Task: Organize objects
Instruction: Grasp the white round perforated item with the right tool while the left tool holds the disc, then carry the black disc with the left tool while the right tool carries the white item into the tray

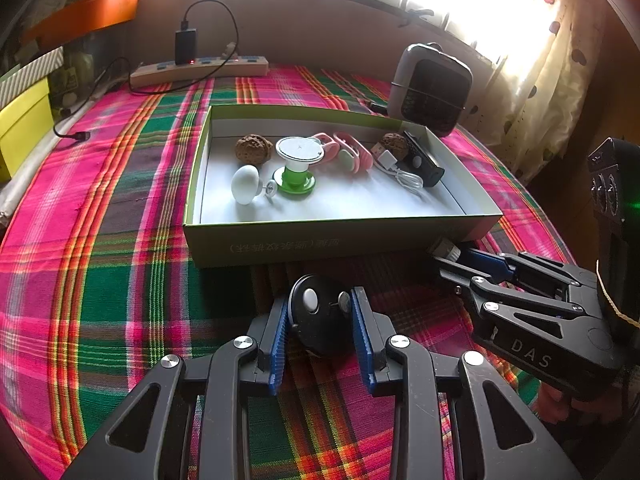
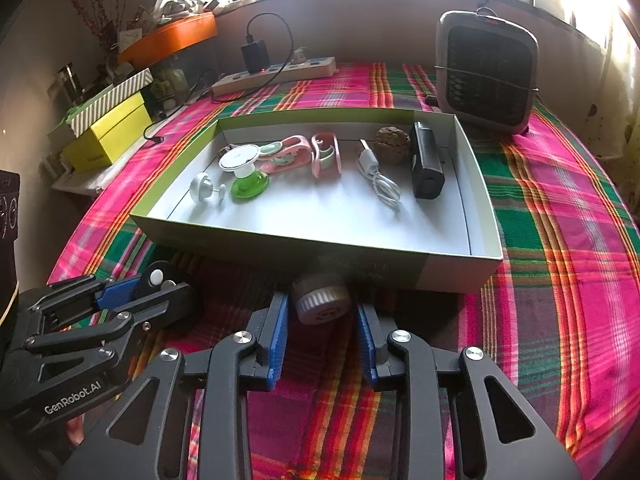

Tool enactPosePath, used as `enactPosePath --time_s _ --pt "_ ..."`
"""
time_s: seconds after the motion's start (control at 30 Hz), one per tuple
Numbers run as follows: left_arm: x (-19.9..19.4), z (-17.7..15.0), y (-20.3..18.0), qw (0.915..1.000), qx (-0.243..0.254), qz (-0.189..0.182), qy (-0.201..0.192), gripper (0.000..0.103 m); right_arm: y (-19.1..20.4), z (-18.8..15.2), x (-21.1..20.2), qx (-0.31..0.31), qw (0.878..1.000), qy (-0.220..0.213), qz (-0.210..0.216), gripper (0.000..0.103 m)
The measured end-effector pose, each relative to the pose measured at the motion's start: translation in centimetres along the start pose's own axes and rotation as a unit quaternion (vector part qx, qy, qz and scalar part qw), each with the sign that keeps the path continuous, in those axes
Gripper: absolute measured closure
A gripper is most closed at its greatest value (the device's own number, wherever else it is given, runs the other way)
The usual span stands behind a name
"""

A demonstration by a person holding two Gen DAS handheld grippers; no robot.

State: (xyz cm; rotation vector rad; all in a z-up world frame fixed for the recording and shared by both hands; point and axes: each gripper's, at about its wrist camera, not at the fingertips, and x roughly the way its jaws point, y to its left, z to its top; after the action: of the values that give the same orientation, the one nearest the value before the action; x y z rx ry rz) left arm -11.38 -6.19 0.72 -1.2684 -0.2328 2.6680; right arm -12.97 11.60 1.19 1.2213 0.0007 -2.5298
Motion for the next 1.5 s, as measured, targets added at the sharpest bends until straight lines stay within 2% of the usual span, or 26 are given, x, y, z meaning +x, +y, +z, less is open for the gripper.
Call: enactPosePath --time_s 0.6,1.03,1.5 --pt "-0.2 0.1 0.0 1.0000 0.003 0.006 -0.001 0.076 -0.1 -0.2 -0.4 0.000 1.000 -0.004 -0.001 0.072" --pt "-1.6 0.4 -0.5 0.9998 0.011 0.005 -0.017 0.076 0.2 -0.1 -1.9 -0.005 1.000 -0.018 0.006 0.072" --pt "-2.8 2.3 -1.6 0.9990 0.026 -0.004 -0.036 0.076 0.1 1.1 -3.9 -0.006 0.999 -0.045 0.008 0.072"
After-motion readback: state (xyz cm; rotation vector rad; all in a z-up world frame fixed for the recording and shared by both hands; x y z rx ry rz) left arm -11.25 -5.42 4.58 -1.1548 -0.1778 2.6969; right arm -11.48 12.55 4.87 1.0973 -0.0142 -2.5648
